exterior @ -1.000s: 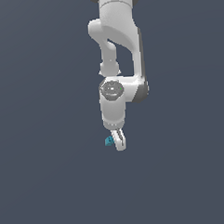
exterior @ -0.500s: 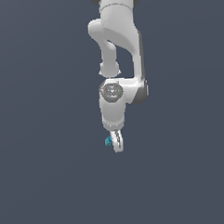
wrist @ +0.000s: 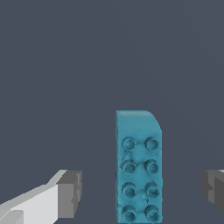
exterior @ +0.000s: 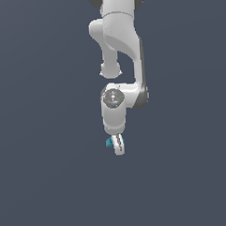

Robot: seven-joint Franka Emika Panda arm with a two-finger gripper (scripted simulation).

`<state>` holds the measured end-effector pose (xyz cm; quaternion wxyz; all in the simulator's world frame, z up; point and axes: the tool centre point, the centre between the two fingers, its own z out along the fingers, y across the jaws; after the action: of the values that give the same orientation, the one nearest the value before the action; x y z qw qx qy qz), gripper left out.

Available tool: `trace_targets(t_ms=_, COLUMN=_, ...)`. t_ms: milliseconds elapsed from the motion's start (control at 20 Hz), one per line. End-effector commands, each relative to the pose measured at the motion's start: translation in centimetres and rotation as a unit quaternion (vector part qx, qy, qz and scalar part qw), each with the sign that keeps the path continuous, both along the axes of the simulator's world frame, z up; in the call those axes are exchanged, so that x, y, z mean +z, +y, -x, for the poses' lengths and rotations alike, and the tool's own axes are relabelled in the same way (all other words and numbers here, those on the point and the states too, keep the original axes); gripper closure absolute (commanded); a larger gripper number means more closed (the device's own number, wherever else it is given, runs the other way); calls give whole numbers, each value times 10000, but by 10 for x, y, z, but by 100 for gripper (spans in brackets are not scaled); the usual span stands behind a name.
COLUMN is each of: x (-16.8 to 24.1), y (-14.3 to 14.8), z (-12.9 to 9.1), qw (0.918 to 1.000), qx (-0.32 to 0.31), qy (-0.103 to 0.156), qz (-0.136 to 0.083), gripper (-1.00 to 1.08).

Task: Pick up the object and move it to a goal position.

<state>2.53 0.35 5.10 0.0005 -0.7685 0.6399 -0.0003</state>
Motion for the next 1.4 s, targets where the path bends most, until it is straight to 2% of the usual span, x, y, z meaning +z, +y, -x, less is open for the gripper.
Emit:
trace_targets(t_ms=0, x=-14, y=0, z=1, qw=10000, qx=-8, qy=6, qz=1, gripper=-92)
trace_targets(t_ms=350, x=-29, y=0, z=0, qw=10000, qx=-13, qy=6, qz=1, gripper=-92)
trace_targets(t_ms=400, x=-29, y=0, z=0, qw=10000, qx=-13, qy=6, qz=1, gripper=108)
trace_targets(t_ms=1000, x=-28, y=1, z=0, qw=10000, qx=-13, qy=6, qz=1, gripper=108)
trace_targets(t_ms=1350, x=-2, y=15, z=-2, qw=10000, qx=-13, qy=6, qz=1, gripper=108)
